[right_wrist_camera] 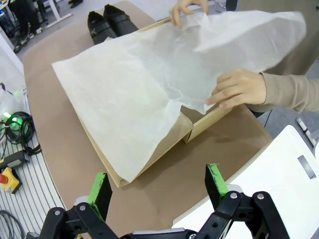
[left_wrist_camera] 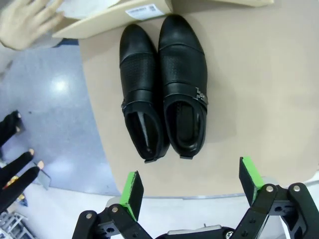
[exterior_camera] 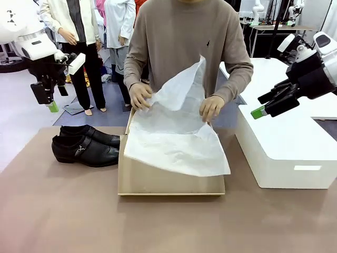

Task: Pack the shoes into the box.
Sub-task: Place one shoe of the Shoes into the Shoes Box.

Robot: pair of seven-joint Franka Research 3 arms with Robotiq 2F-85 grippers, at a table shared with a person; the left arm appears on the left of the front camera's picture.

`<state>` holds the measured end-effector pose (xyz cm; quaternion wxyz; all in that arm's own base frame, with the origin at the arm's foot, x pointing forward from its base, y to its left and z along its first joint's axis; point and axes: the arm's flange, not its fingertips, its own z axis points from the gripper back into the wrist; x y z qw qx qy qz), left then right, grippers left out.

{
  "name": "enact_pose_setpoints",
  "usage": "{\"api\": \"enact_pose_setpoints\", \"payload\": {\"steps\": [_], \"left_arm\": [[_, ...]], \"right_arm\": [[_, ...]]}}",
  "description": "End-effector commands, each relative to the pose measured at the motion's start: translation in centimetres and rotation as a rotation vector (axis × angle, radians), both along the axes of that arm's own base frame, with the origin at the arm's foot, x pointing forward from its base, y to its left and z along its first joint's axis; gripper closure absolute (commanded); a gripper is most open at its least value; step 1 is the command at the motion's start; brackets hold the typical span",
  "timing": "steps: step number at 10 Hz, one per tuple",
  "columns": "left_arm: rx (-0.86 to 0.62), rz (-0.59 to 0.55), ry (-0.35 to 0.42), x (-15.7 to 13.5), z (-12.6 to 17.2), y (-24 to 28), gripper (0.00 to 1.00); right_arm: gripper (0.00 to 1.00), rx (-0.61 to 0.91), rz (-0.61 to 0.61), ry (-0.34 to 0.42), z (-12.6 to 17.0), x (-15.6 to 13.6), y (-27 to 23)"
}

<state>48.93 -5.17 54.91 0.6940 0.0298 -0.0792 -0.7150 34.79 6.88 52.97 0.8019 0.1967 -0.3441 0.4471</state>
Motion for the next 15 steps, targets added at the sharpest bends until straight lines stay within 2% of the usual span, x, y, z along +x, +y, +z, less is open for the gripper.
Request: {"api": "enact_pose_setpoints", "payload": {"steps": [1, 6, 10, 13, 15], "left_arm": [[-0.005, 0.000, -0.014, -0.6, 0.3, -0.2, 0.00], [0.008, -0.004, -0.008, -0.3, 0.3, -0.4, 0.00], [0.006, -0.005, 0.025, 4.9, -0.8, 0.8, 0.00], [-0.033, 0.041, 0.087, 8.0, -3.5, 1.6, 0.00], [-0.040, 0.038, 0.076, 9.3, -6.0, 1.8, 0.00]], "right_arm": [[0.00, 0.015, 0.022, -0.013, -0.1, 0.3, -0.1], [0.00, 0.015, 0.022, -0.013, -0.1, 0.3, -0.1], [0.00, 0.015, 0.022, -0.013, -0.1, 0.3, -0.1], [0.00, 0.015, 0.022, -0.013, -0.1, 0.3, -0.1], [0.00, 0.015, 0.022, -0.013, -0.1, 0.3, -0.1]]}}
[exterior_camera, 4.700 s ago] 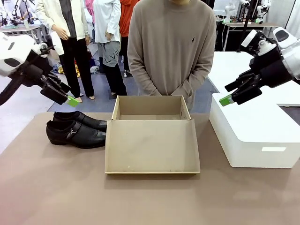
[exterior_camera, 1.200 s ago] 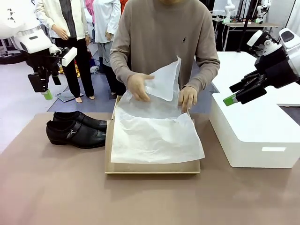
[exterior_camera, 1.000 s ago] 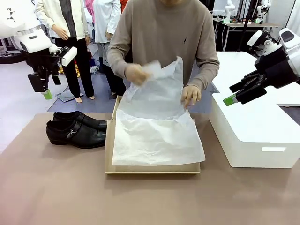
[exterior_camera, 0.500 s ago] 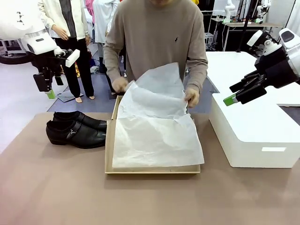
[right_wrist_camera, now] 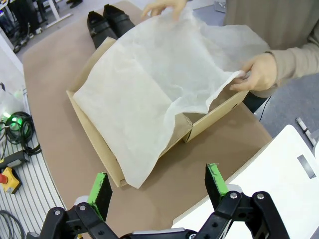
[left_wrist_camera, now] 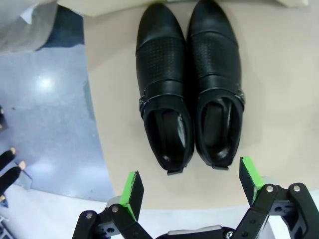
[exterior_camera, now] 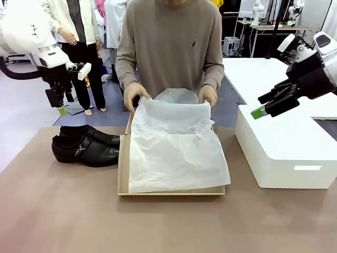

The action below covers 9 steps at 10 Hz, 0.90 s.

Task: Pack the shoes into the box.
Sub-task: Place one shoe of the Shoes into the Shoes Box.

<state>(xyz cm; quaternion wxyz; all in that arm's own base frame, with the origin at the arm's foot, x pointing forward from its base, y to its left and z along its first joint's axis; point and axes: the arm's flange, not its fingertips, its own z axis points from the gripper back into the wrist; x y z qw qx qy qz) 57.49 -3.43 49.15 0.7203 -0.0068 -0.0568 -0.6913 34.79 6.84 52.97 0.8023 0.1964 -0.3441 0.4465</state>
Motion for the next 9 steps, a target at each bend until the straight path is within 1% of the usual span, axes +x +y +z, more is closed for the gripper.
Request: {"api": "enact_pose_setpoints", "payload": {"steps": [1, 5, 6, 7, 8, 9], "left_arm": [[0.005, -0.036, -0.016, 1.3, -1.3, 0.1, 0.00], [0.049, -0.023, -0.006, 3.0, -3.7, 0.5, 0.00], [0.051, -0.032, -0.001, 3.1, -3.7, 0.4, 0.00], [0.058, -0.028, -0.013, 2.7, -3.2, 0.5, 0.00], [0.038, -0.016, 0.005, 2.6, -4.2, 0.3, 0.00], [0.038, -0.016, 0.005, 2.6, -4.2, 0.3, 0.00]], "right_arm": [[0.00, 0.015, 0.024, -0.013, -0.1, 0.3, 0.0], [0.00, 0.015, 0.024, -0.013, -0.1, 0.3, 0.0], [0.00, 0.015, 0.024, -0.013, -0.1, 0.3, 0.0], [0.00, 0.015, 0.024, -0.013, -0.1, 0.3, 0.0], [0.00, 0.015, 0.024, -0.013, -0.1, 0.3, 0.0], [0.00, 0.015, 0.024, -0.013, -0.1, 0.3, 0.0]]}}
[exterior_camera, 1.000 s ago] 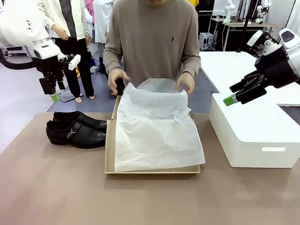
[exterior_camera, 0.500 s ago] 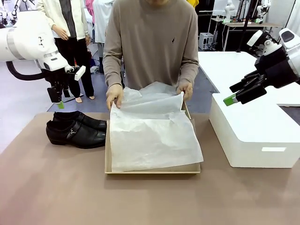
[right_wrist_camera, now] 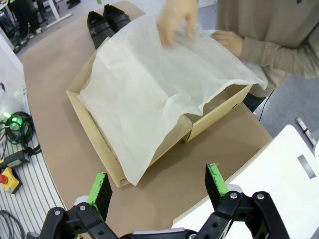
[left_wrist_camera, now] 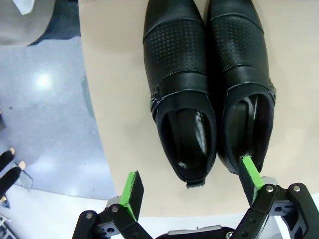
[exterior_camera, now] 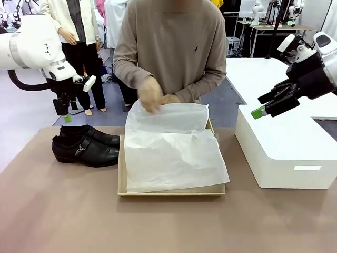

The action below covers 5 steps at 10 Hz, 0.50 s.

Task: Pack the shoes into the box.
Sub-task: Place one shoe of the Shoes into the Shoes Box.

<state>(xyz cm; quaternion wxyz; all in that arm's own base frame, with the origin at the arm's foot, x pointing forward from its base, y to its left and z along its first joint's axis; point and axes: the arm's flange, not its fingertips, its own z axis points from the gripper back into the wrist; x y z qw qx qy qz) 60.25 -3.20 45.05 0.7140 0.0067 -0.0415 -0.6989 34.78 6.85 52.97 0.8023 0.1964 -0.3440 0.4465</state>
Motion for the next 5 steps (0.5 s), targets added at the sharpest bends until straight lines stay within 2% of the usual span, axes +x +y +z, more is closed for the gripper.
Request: {"api": "enact_pose_setpoints", "payload": {"steps": [1, 4, 5], "left_arm": [[-0.004, 0.002, 0.002, -0.1, -0.1, 0.0, 0.00], [-0.001, -0.002, 0.002, 0.0, -0.1, -0.2, 0.00], [-0.005, 0.005, -0.001, 0.9, -0.2, -0.1, 0.00]], "right_arm": [[0.00, 0.015, 0.024, -0.014, -0.1, 0.3, 0.0], [0.00, 0.015, 0.024, -0.014, -0.1, 0.3, 0.0], [0.00, 0.015, 0.024, -0.014, -0.1, 0.3, 0.0]]}}
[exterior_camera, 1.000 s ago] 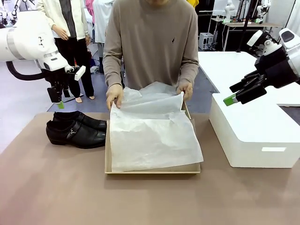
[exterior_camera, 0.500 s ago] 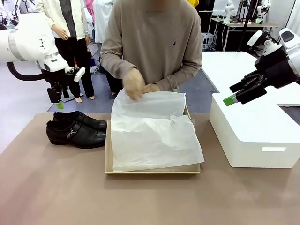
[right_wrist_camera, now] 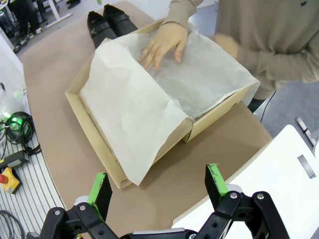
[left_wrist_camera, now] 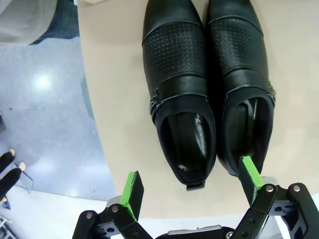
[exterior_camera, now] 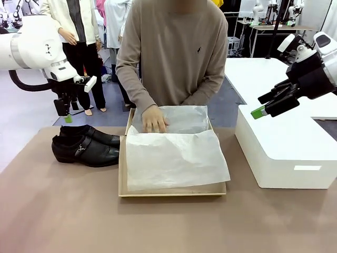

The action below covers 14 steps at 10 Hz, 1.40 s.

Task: Pack the shoes into the box.
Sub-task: Place one shoe of the Shoes into the Shoes Box.

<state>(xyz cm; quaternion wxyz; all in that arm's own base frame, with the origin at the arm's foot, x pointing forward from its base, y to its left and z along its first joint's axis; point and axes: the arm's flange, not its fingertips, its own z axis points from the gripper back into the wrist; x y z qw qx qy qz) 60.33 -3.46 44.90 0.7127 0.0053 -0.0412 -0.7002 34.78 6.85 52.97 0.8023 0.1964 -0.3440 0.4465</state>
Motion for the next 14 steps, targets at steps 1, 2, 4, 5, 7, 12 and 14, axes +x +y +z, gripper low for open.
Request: {"api": "enact_pose_setpoints", "payload": {"steps": [1, 2, 4, 5, 7, 12, 14], "left_arm": [[-0.001, 0.014, -0.005, 1.6, -0.2, 0.3, 0.00], [0.003, 0.019, -0.007, 2.3, -0.5, 0.4, 0.00], [0.016, 0.035, -0.010, 3.6, -1.4, 0.5, 0.00], [0.016, 0.042, -0.008, 4.4, -2.1, 0.5, 0.00], [0.032, 0.037, -0.017, 5.9, -2.9, 0.7, 0.00], [0.046, 0.029, 0.033, 8.4, -4.7, 1.0, 0.00], [0.047, 0.021, 0.058, 8.5, -5.3, 0.9, 0.00]], "right_arm": [[0.00, 0.015, 0.024, -0.014, -0.1, 0.3, 0.0], [0.00, 0.015, 0.024, -0.014, -0.1, 0.3, 0.0], [0.00, 0.015, 0.024, -0.014, -0.1, 0.3, 0.0], [0.00, 0.015, 0.024, -0.014, -0.1, 0.3, 0.0], [0.00, 0.015, 0.024, -0.014, -0.1, 0.3, 0.0], [0.00, 0.015, 0.024, -0.014, -0.1, 0.3, 0.0], [0.00, 0.015, 0.024, -0.014, -0.1, 0.3, 0.0]]}}
